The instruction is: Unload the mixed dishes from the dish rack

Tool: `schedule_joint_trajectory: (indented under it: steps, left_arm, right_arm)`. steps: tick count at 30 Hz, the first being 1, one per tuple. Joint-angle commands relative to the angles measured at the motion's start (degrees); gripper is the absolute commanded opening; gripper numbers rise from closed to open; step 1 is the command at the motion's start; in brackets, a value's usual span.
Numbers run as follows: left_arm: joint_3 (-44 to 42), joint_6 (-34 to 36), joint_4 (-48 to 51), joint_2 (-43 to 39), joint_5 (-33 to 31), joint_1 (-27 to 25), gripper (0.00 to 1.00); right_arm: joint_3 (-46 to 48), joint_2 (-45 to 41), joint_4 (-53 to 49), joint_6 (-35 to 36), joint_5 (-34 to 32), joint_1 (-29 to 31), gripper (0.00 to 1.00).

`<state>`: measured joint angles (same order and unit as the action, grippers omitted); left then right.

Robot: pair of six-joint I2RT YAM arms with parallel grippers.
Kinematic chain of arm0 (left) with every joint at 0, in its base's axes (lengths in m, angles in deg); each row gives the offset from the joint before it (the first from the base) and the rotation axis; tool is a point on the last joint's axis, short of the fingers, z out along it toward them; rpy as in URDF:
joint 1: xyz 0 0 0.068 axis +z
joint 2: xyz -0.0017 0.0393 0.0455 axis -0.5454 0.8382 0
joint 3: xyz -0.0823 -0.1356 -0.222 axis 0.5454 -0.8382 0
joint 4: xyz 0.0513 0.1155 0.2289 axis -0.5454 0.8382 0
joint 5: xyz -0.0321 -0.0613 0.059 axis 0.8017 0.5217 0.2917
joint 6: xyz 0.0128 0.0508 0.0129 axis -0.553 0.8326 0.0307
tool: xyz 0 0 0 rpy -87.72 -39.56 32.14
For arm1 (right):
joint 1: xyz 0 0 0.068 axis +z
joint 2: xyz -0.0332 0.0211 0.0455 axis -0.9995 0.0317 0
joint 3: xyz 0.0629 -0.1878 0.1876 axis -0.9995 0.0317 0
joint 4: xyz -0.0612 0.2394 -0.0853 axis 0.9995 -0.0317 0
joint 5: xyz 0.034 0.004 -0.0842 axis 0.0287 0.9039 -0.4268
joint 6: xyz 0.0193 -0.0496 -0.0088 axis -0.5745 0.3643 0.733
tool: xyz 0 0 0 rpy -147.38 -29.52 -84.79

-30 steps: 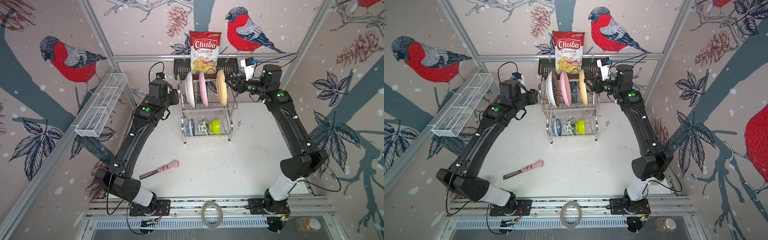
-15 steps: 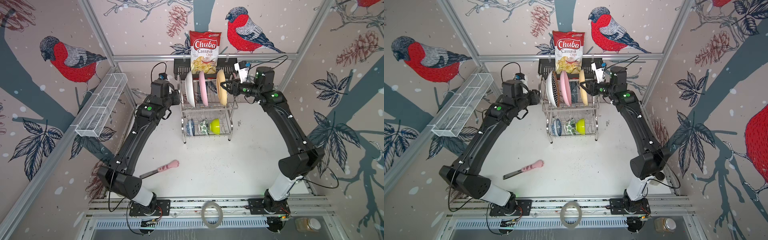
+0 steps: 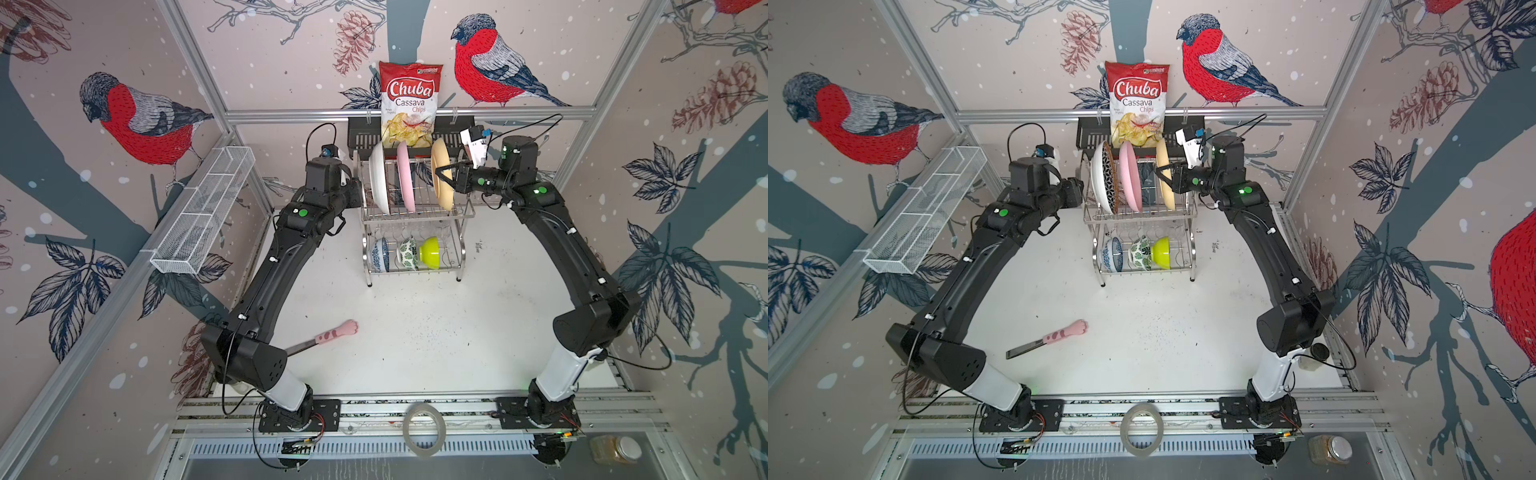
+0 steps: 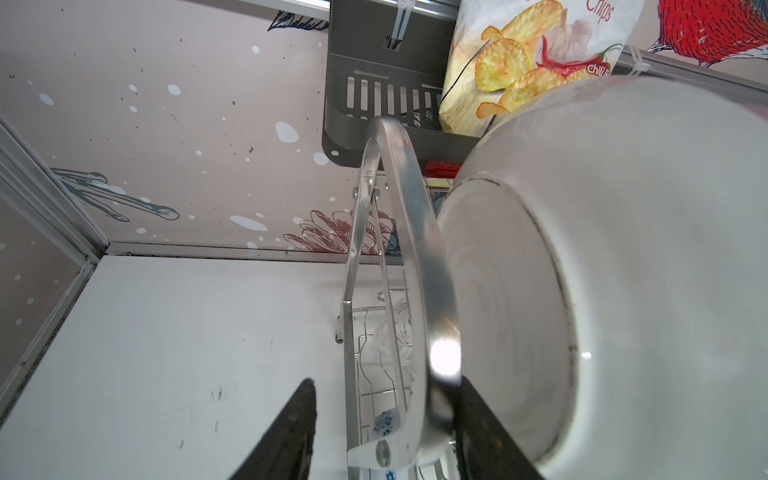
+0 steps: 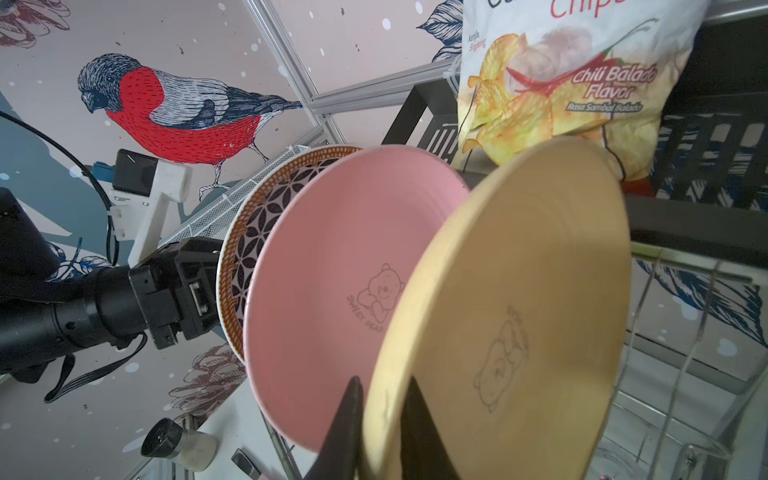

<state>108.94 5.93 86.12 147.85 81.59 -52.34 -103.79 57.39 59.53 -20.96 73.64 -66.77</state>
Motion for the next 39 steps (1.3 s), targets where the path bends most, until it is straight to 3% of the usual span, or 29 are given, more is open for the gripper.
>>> schedule_joint_trajectory:
  steps: [1, 13, 27, 39]
  left_arm:
    - [0.60, 0.03, -1.11, 0.13, -0.79, 0.19, 0.52]
    - [0.66, 0.25, -1.00, 0.25, -0.93, 0.21, 0.52]
    - [1.08, 0.12, -0.32, -0.68, -1.16, 0.22, 0.52]
    - [1.72, -1.78, 1.73, -5.77, -2.41, 0.21, 0.67]
  right_arm:
    - [0.55, 0.18, -0.01, -0.12, -0.02, 0.51, 0.13]
    - [2.27, -1.59, 1.69, -1.67, -1.28, 1.27, 0.01]
    - [0.67, -4.00, 5.74, -4.62, -1.48, 1.35, 0.00]
    - [2.18, -11.89, 4.20, -2.67, -5.26, 3.32, 0.00]
